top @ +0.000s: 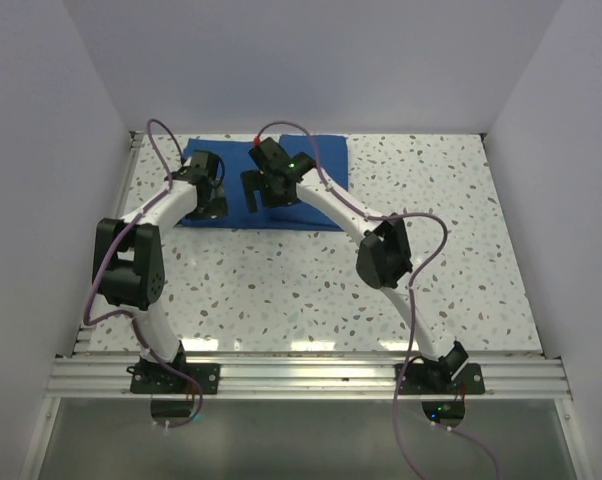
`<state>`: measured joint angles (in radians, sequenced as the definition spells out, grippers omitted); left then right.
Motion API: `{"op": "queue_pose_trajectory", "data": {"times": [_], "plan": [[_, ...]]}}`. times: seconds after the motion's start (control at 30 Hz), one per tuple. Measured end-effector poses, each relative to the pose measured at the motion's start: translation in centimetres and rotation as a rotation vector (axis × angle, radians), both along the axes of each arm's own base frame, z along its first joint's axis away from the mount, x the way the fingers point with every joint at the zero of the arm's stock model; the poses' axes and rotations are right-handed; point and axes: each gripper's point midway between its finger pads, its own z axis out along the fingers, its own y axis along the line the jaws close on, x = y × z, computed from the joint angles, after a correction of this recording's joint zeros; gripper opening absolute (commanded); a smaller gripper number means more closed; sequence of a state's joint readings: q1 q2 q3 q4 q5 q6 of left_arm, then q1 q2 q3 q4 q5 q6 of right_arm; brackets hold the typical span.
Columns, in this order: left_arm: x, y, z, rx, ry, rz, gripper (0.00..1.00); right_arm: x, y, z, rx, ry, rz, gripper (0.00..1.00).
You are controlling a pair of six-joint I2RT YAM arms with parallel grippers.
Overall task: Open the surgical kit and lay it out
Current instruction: Open the surgical kit at the center of the board.
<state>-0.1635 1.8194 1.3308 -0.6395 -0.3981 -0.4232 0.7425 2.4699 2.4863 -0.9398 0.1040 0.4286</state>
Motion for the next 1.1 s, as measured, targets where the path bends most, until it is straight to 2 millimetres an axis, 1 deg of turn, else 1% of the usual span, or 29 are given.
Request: {"op": "queue_pose_trajectory", "data": {"times": [0.07,0.1,0.17,0.27,0.3,0.33,0.37,0.47,0.5,0.53,0.57,0.63,0.67,0.7,0.73,0.83,0.97,1.03,1.1], "plan": [[-0.1,-0.1,-0.2,-0.007,0.002,-0.003,0.99,-0.4,0.3,-1.7,-0.04,0.007,0.002,0.95],[-0.1,-0.2,-0.3,-0.014,0.003,-0.005,1.0,-0.5,0.4,-2.6,-0.061,0.009,0.003,0.92],[-0.1,-0.4,-0.6,-0.037,0.003,-0.01,0.99,-0.6,0.2,-4.5,-0.112,0.011,0.003,0.9],[-0.4,-0.7,-1.1,-0.069,0.016,-0.018,0.99,0.1,-0.2,-6.8,-0.169,0.002,-0.006,0.88],[-0.5,-0.7,-1.3,-0.077,0.02,-0.019,0.99,0.4,-0.4,-7.6,-0.185,-0.001,-0.009,0.84],[-0.6,-0.9,-1.4,-0.087,0.024,-0.023,0.99,0.6,-0.5,-8.1,-0.198,-0.004,-0.01,0.83],[-0.6,-1.0,-1.5,-0.095,0.026,-0.025,0.99,0.9,-0.6,-8.2,-0.209,-0.013,-0.015,0.82],[-0.7,-1.4,-1.7,-0.116,0.031,-0.034,0.98,1.2,-0.8,-7.9,-0.217,-0.031,-0.02,0.74],[-0.7,-1.5,-1.8,-0.12,0.033,-0.035,0.98,1.3,-0.9,-8.0,-0.221,-0.033,-0.024,0.64],[-0.7,-1.6,-1.9,-0.126,0.035,-0.037,0.98,1.5,-1.1,-8.0,-0.224,-0.035,-0.026,0.58],[-0.7,-1.7,-2.0,-0.129,0.036,-0.039,0.97,1.7,-1.3,-7.9,-0.23,-0.038,-0.031,0.43],[-0.6,-1.8,-2.4,-0.137,0.043,-0.042,0.97,2.1,-1.9,-7.9,-0.233,-0.038,-0.04,0.3],[-0.7,-1.9,-2.7,-0.14,0.051,-0.043,0.97,2.4,-2.1,-7.9,-0.227,-0.037,-0.046,0.13],[-0.7,-1.9,-3.0,-0.141,0.057,-0.043,0.97,2.7,-2.3,-7.9,-0.222,-0.038,-0.051,0.05],[-0.7,-1.9,-3.2,-0.141,0.064,-0.043,0.97,2.9,-2.5,-7.7,-0.215,-0.038,-0.059,0.0],[-0.9,-1.9,-3.9,-0.14,0.081,-0.043,0.97,3.3,-3.0,-7.6,-0.196,-0.029,-0.072,0.0],[-1.0,-1.9,-4.3,-0.136,0.092,-0.041,0.97,4.0,-4.0,-7.2,-0.184,-0.03,-0.097,0.0],[-1.0,-1.8,-4.3,-0.134,0.092,-0.04,0.96,4.3,-4.9,-6.5,-0.178,-0.036,-0.118,0.0],[-0.9,-1.8,-4.2,-0.131,0.091,-0.039,0.96,4.8,-6.3,-5.2,-0.17,-0.046,-0.152,0.0]]}}
